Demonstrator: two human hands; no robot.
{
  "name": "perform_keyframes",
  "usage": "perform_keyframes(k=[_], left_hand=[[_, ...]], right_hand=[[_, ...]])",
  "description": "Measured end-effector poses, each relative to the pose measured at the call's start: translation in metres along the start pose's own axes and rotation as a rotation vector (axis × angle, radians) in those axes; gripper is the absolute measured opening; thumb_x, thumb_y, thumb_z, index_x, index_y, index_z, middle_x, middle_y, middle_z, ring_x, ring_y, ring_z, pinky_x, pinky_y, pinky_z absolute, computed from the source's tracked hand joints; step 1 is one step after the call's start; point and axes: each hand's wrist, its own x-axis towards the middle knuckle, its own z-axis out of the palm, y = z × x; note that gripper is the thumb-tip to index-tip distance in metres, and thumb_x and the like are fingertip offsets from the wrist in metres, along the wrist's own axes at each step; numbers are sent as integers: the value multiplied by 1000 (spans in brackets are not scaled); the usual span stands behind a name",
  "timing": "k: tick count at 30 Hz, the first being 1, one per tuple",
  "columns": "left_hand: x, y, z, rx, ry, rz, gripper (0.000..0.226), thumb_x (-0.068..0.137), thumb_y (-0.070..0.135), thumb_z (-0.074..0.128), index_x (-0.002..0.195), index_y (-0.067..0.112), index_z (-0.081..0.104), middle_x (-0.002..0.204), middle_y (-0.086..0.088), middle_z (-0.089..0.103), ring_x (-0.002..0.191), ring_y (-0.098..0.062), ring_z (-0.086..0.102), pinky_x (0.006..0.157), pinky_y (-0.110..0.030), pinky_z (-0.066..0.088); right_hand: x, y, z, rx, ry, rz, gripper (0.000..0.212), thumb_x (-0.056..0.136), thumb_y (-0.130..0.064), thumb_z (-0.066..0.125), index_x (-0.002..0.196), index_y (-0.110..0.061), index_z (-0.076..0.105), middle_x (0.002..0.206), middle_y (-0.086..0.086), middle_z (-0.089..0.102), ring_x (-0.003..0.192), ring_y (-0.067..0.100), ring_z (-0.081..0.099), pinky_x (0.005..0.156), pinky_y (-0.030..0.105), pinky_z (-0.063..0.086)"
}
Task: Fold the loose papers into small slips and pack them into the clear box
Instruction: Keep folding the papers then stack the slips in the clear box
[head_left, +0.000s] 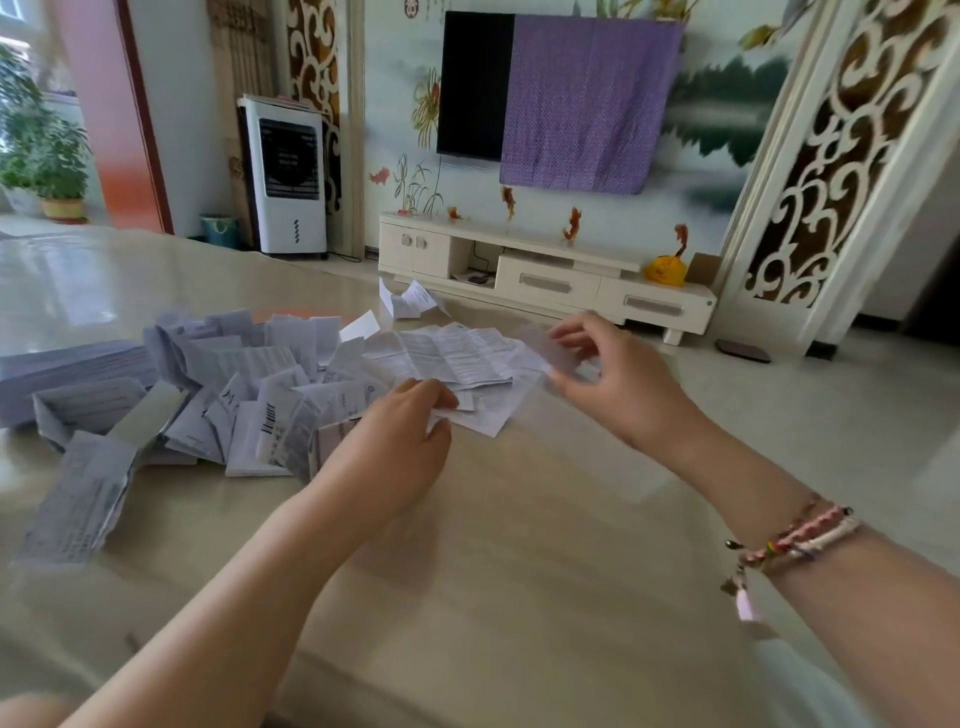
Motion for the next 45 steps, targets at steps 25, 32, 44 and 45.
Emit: perform_keyframes(k=[25, 32, 44, 45], left_hand=[[21, -11, 8, 99, -34, -138, 28, 96, 18, 39, 117, 22, 55, 124, 5, 56, 112, -16, 51, 93, -31, 43], [5, -26, -9, 74, -110, -42, 34, 94, 12, 40, 123, 22, 55, 130, 7, 54, 119, -12, 48, 95, -22, 37], [3, -33, -7, 42, -161, 69, 35, 97, 15, 42, 127, 25, 55, 133, 9, 52, 120, -7, 48, 92, -13, 34], [3, -32, -6, 37, -155, 67, 34, 97, 15, 42, 127, 24, 56, 132, 9, 53, 119, -7, 48, 88, -9, 32]], right_hand=[[81, 26, 19, 29, -226, 264, 24, 100, -24, 45, 109, -16, 66, 108, 1, 62, 94, 12, 53, 77, 26, 38], [102, -5, 92, -121, -468, 175, 46, 93, -26, 55, 137, -17, 44, 128, 5, 54, 113, 22, 53, 80, 26, 44], [127, -13, 140, -426, -248, 82, 28, 95, -13, 39, 107, -9, 63, 104, 12, 64, 92, 30, 59, 68, 31, 40], [128, -11, 133, -407, -169, 95, 27, 94, -12, 40, 106, -9, 65, 101, 12, 65, 91, 30, 60, 68, 30, 40]])
